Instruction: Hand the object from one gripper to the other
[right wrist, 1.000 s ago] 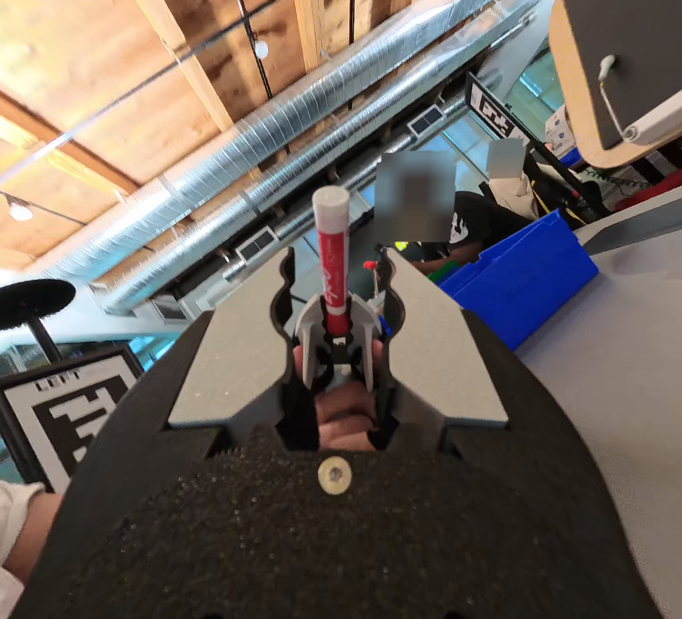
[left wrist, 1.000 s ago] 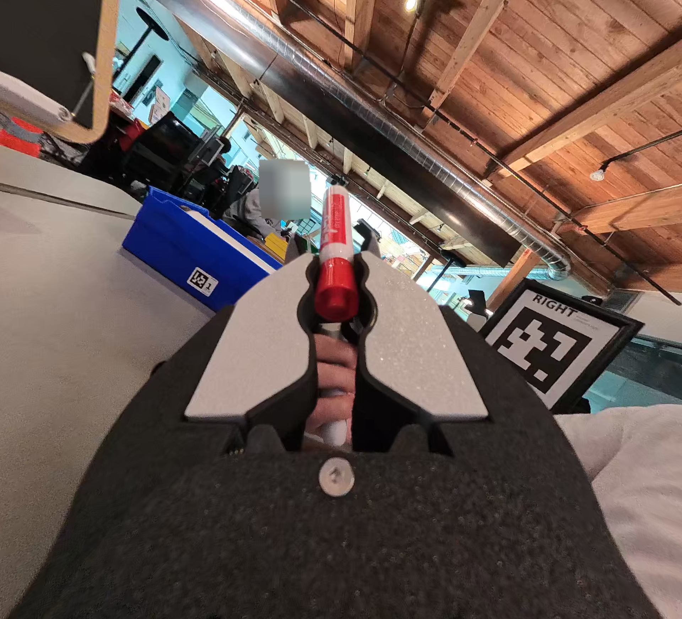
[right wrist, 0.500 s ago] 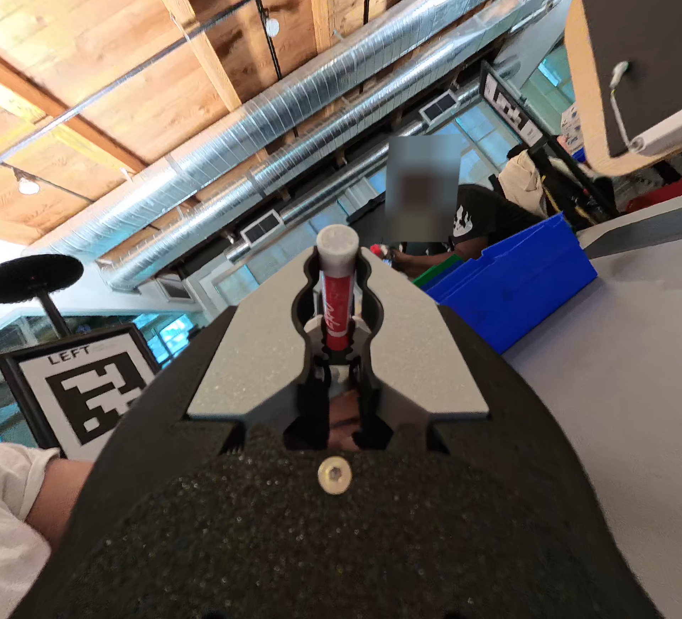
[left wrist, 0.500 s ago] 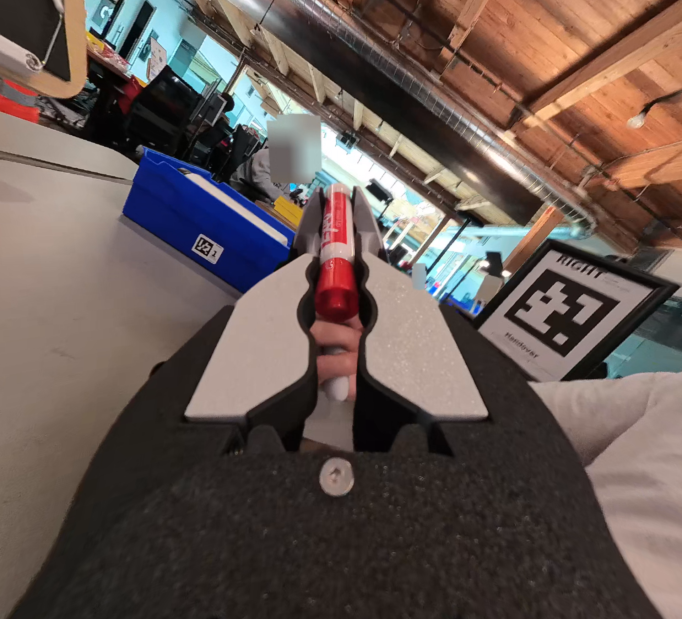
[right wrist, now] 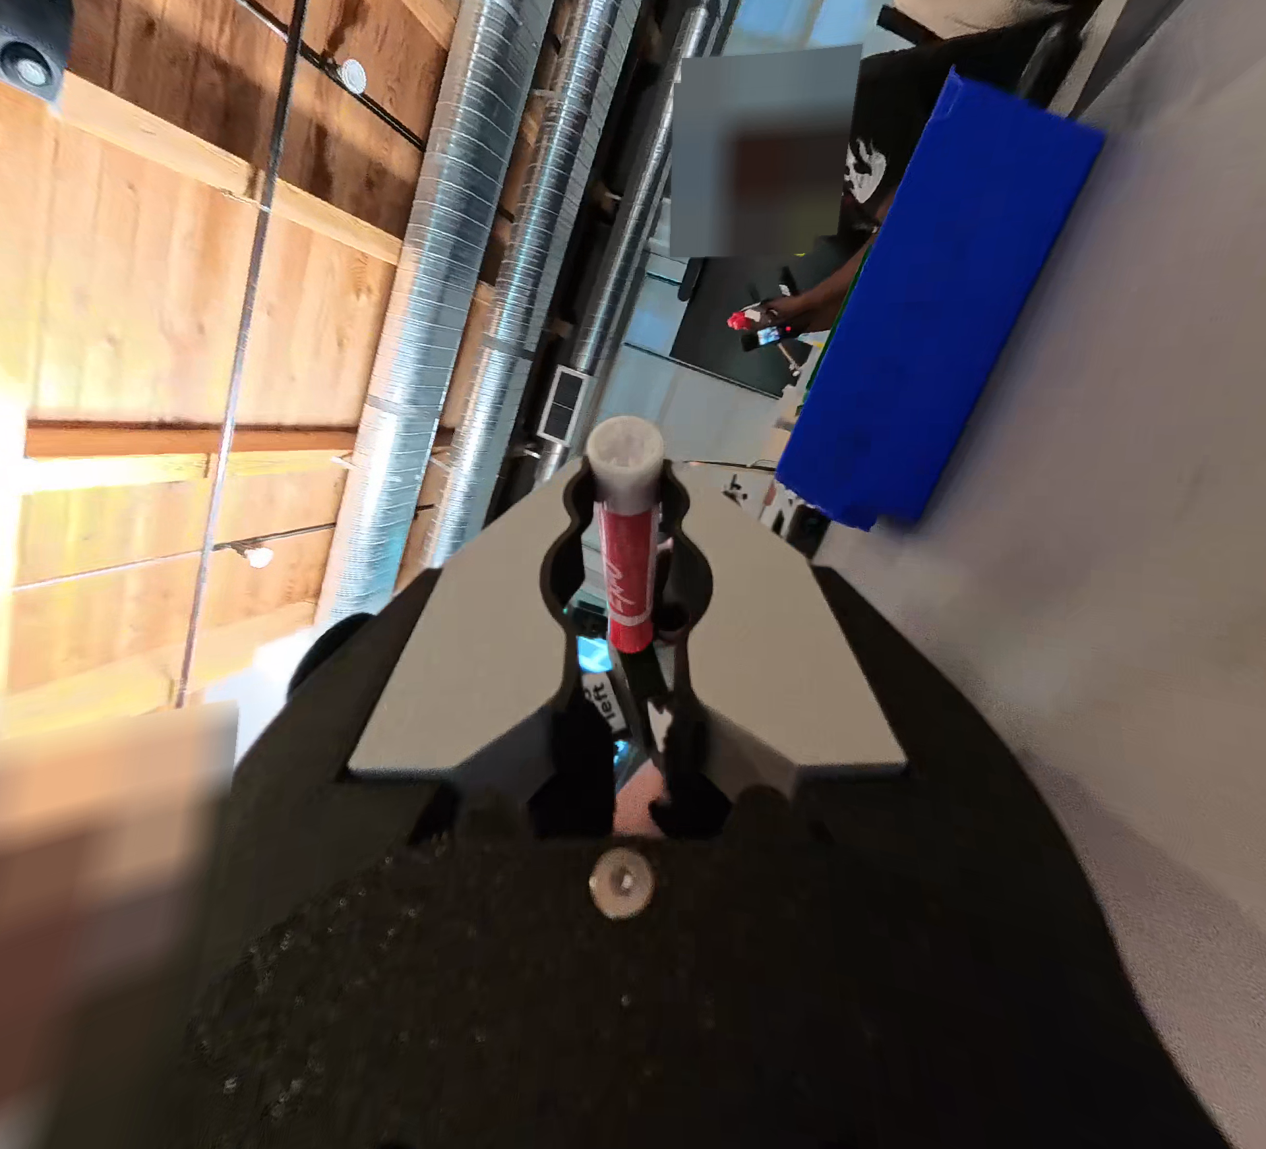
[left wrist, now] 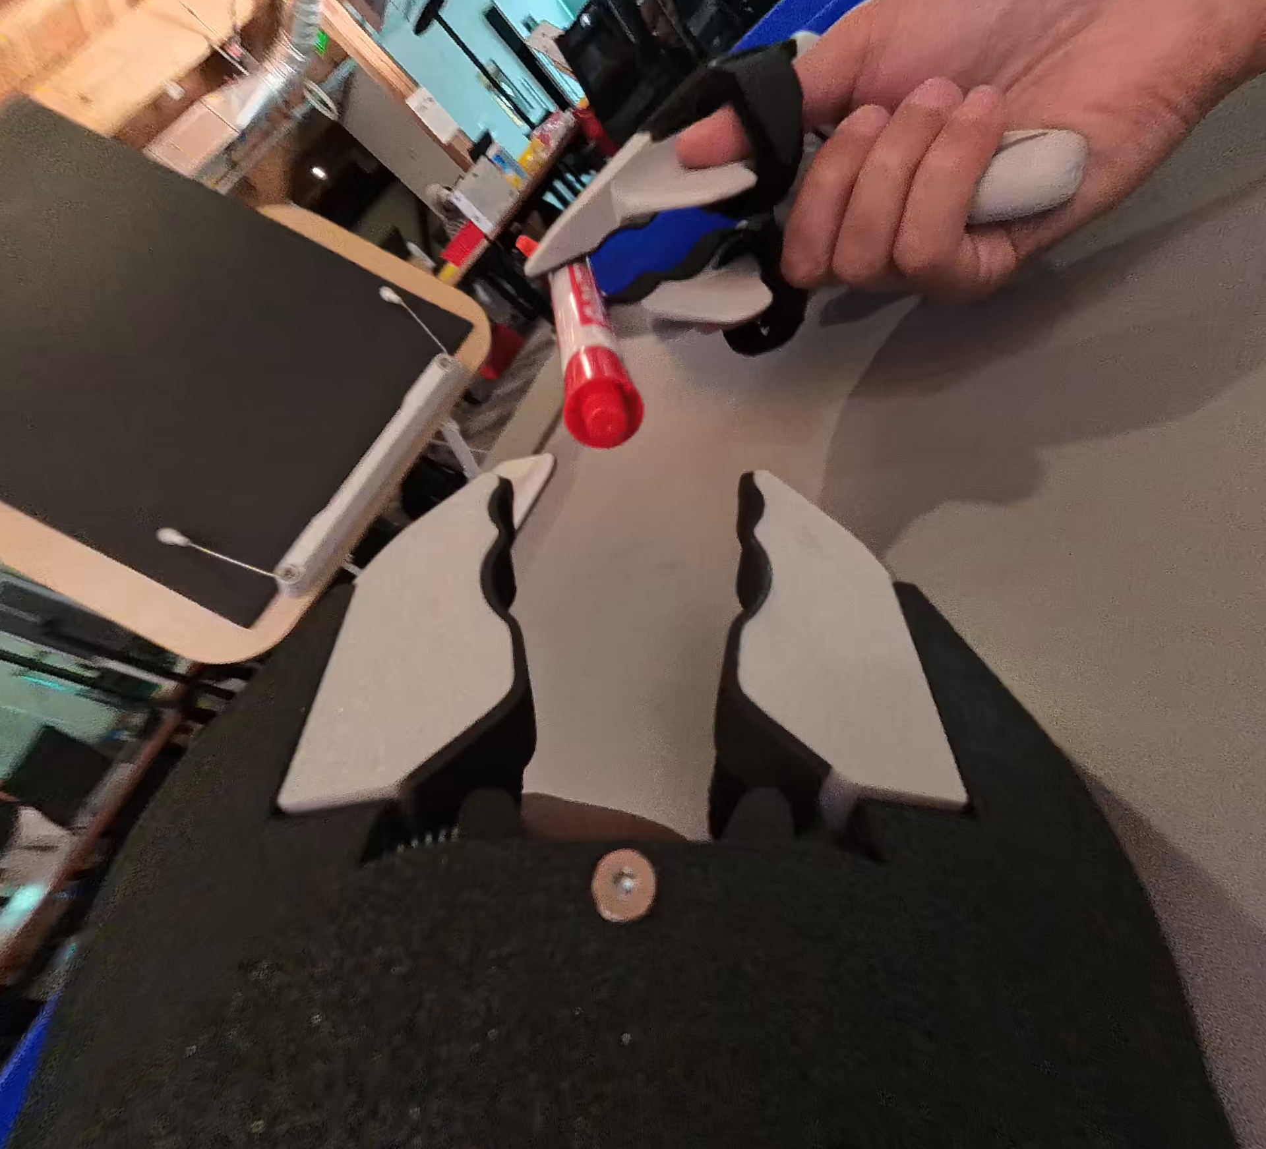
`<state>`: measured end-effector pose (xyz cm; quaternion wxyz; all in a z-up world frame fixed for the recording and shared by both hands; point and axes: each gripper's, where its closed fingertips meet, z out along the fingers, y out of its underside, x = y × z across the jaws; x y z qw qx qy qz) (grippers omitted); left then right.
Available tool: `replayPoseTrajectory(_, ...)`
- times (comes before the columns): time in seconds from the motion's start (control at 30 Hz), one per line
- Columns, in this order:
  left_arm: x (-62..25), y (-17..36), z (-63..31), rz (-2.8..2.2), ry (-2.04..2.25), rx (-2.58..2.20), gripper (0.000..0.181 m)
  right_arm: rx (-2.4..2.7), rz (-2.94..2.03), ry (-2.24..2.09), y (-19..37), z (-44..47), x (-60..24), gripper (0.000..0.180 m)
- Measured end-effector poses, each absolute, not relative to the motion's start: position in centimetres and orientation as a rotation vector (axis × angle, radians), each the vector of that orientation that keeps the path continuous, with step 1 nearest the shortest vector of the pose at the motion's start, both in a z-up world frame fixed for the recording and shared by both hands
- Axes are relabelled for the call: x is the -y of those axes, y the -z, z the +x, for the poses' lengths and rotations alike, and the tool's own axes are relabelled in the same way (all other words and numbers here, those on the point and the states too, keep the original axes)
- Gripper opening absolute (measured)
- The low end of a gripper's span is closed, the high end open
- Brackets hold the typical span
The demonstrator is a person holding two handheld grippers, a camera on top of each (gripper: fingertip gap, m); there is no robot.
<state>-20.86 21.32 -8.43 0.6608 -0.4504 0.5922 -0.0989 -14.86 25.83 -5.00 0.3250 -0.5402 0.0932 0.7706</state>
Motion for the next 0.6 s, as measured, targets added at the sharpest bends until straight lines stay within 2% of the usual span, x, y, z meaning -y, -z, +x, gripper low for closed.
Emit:
replayPoseTrajectory(0.13, -20.5, 7.3, -20.3, -0.959, 0.147, -1.291, 0.051, -0.225, -1.419, -2.080, 4.7, -16.1, -25.3, 0.018)
replayPoseTrajectory(0.27, -20.3, 6.5, -20.6, -0.892, 0.065, -1.246, 0.019, -0.216, -1.427, -2.132, 4.8, -17.2, -24.8, 0.018)
replayPoseTrajectory(0.6, -20.5, 6.0, -20.7, -0.936, 0.080, -1.248, 0.018, -0.130, -1.440, -1.990, 4.7, -17.3, -24.8, 0.022)
